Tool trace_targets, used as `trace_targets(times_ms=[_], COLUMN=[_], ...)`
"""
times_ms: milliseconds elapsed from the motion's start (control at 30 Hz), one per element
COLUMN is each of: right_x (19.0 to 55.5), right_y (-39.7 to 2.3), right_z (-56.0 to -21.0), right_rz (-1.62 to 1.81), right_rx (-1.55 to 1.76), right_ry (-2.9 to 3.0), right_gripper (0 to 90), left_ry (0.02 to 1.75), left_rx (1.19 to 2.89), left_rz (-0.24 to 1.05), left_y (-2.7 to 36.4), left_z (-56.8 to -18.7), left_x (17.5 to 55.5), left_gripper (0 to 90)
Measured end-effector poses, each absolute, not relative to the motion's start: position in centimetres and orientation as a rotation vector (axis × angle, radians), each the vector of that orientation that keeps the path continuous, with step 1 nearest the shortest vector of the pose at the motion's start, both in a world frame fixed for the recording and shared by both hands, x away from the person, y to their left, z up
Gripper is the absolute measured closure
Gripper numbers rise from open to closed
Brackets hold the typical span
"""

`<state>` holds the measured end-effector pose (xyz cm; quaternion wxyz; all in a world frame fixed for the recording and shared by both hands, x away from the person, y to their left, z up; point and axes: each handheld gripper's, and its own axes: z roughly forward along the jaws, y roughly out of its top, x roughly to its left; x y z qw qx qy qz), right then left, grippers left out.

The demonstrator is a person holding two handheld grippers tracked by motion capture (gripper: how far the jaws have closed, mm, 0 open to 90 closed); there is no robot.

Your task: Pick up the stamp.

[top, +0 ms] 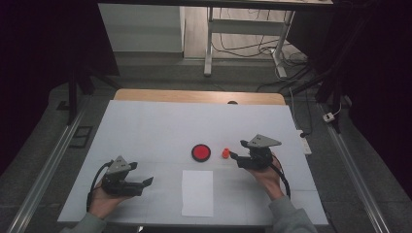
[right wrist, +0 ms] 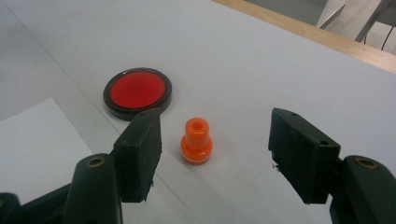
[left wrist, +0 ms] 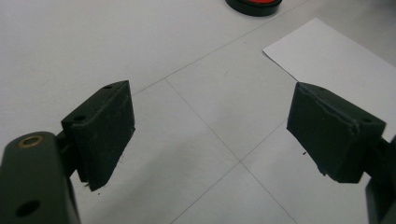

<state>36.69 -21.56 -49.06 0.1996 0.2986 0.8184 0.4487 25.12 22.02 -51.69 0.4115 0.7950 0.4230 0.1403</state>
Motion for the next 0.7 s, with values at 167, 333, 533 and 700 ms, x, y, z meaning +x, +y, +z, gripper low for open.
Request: trace_targets(times_ms=[167,333,533,700], right_x=[37.2,37.7,38.1,38.2], right_y=[-21.1,-20.4,-19.9,-19.5], right_z=[-49.6,-50.0,-50.6,-50.8], right_rz=[1.250,1.228,1.210,1.209], right_rx=[0.827,0.809,0.800,0.795], right_ry=[2.305,2.327,2.350,2.357], right_gripper=[35.4,37.0,38.5,40.1], left_ry=[1.067,1.069,1.066,1.066], left_rx=[1.998,2.002,2.004,2.006], left_rz=[0.355,0.357,0.353,0.354], left_y=[22.0,22.0,22.0,22.0], left_z=[-51.7,-51.7,-51.8,-51.8], left_x=[25.1,25.2,25.2,25.2], left_gripper=[15.0,15.0,15.0,15.0])
